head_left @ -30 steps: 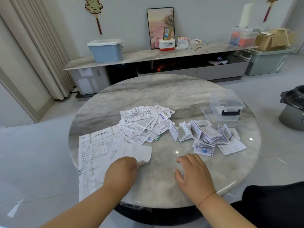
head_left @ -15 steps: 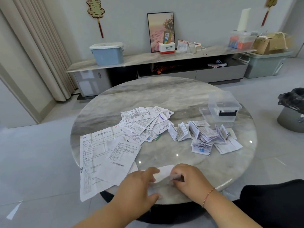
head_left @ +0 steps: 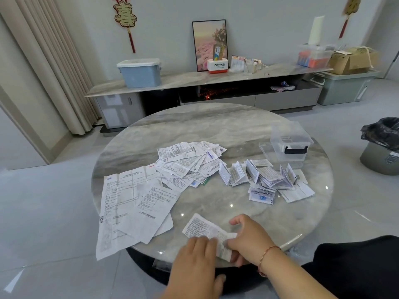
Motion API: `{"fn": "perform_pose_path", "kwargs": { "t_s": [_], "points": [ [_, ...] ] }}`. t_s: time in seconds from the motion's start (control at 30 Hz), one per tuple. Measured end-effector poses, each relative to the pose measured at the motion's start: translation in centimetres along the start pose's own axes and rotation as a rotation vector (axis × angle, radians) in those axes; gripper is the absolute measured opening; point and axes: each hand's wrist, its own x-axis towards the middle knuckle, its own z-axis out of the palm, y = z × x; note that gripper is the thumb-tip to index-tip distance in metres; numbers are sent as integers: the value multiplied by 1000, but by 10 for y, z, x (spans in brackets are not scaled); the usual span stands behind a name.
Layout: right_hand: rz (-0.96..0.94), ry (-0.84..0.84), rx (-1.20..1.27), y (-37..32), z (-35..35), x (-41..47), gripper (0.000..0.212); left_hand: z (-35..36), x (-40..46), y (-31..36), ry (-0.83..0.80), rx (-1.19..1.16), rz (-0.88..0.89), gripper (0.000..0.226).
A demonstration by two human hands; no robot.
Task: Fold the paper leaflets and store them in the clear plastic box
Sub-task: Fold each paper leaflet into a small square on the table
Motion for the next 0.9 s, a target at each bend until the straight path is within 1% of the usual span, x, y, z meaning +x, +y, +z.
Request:
{"fn": "perform_pose_path", "kwargs": {
  "t_s": [0.03, 0.07, 0.13, 0.17, 0.2, 0.27, 0.3, 0.33, 0.4, 0.43, 0.47, 0.5, 0.6, 0.63, 0.67, 0.7, 0.77, 0.8, 0.83, 0.9],
  "points": [
    [14, -45, 43, -1, 0, -2, 47, 8, -3, 2, -39, 30, -5, 75],
    [-3, -52, 26, -2, -3, -2, 48, 14, -4, 2, -33, 61, 7, 70],
    [-109, 54, -137, -2, -15, 1, 50, 17, -4, -2, 61, 76, 76, 44],
    [-175, 105, -188, -3, -22, 1, 48, 19, -4, -6, 125, 82, 115, 30],
    [-226, 122, -166, -5, -28, 1, 42, 20, -4, -9, 179, 83, 140, 19],
    [-294, 109, -21, -7, -34, -1, 31, 23, -6, -13, 233, 44, 150, 10],
    [-321, 100, 43, -9, -36, -2, 28, 23, -6, -14, 237, 14, 143, 10],
    [-340, 91, 83, -9, -36, -3, 25, 23, -7, -15, 219, -9, 135, 17],
    [-362, 78, 116, -8, -36, -1, 22, 21, -6, -16, 138, -22, 125, 41],
    [-361, 77, 121, -7, -35, -1, 21, 20, -6, -18, 116, -18, 127, 47],
    [-354, 75, 125, -6, -34, 1, 19, 20, -5, -20, 115, -19, 138, 45],
    [-347, 76, 128, -4, -34, 2, 17, 20, -5, -21, 130, -23, 157, 39],
    [-336, 122, 115, -1, -31, 5, 9, 19, -3, -23, 199, -66, 242, 15],
    [-326, 150, 100, 1, -30, 7, 7, 18, -4, -23, 203, -90, 246, 11],
    [-319, 170, 94, 2, -29, 9, 7, 16, -4, -24, 191, -128, 222, 11],
    [-316, 168, 117, 3, -29, 10, 7, 15, -5, -23, 164, -189, 160, 13],
    [-322, 104, 234, 5, -29, 12, 12, 8, -6, -21, 131, -355, -73, 11],
    [-324, 72, 273, 5, -29, 13, 17, 5, -5, -19, 143, -427, -206, 5],
    [-331, 58, 279, 5, -28, 14, 23, 4, -4, -17, 157, -478, -325, 6],
    [-353, 70, 223, 7, -21, 15, 37, 2, 4, -14, 155, -520, -499, 17]
  ]
}}
